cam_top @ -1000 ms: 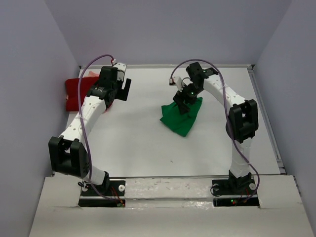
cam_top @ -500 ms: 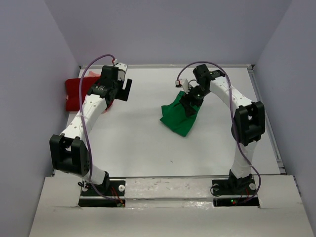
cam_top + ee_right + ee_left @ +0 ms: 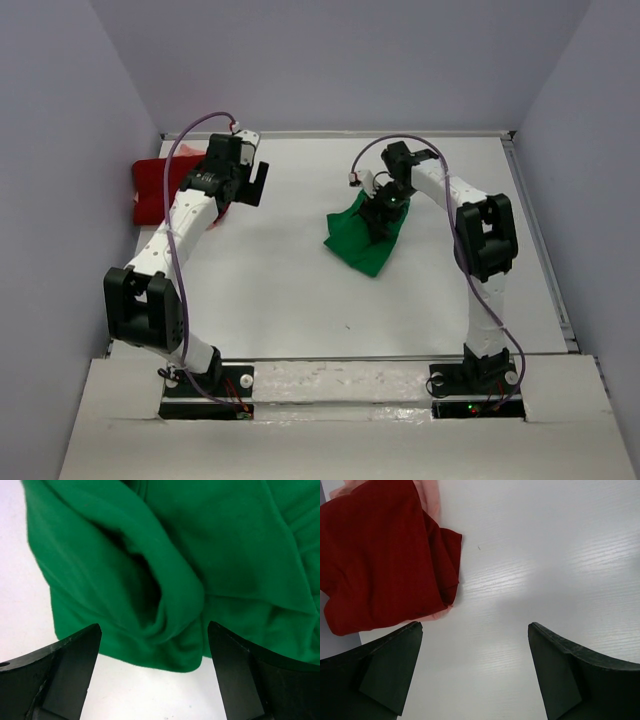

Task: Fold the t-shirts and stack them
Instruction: Fold the long partially folded tshirt into a neat square

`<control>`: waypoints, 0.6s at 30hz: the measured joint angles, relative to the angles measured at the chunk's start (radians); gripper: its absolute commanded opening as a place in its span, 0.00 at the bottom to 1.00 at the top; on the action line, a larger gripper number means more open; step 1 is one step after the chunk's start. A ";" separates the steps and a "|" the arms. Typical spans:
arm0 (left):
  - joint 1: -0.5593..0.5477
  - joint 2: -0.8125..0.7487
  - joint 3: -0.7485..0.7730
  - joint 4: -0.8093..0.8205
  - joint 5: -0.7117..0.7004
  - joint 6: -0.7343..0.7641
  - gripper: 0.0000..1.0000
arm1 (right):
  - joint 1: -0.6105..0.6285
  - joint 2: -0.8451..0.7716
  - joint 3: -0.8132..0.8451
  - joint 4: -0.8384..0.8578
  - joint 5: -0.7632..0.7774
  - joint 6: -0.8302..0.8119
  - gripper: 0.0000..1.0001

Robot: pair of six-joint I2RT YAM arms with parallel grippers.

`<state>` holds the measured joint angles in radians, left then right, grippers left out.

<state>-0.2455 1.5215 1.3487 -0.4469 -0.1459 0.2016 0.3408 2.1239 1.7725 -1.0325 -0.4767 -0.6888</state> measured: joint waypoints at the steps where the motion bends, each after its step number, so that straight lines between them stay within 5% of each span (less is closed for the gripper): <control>1: 0.000 0.002 0.000 0.000 0.000 0.000 0.99 | 0.000 0.011 0.007 0.001 0.000 0.000 0.89; 9: 0.000 0.006 0.000 0.000 0.008 0.000 0.99 | 0.000 0.119 0.105 0.011 0.002 0.002 0.72; 18: -0.005 0.018 0.000 0.000 0.015 0.001 0.99 | 0.000 0.157 0.179 0.002 0.016 0.008 0.05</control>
<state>-0.2501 1.5398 1.3487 -0.4469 -0.1310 0.2024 0.3408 2.2807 1.9511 -1.0306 -0.4610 -0.6807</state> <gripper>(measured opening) 0.989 0.207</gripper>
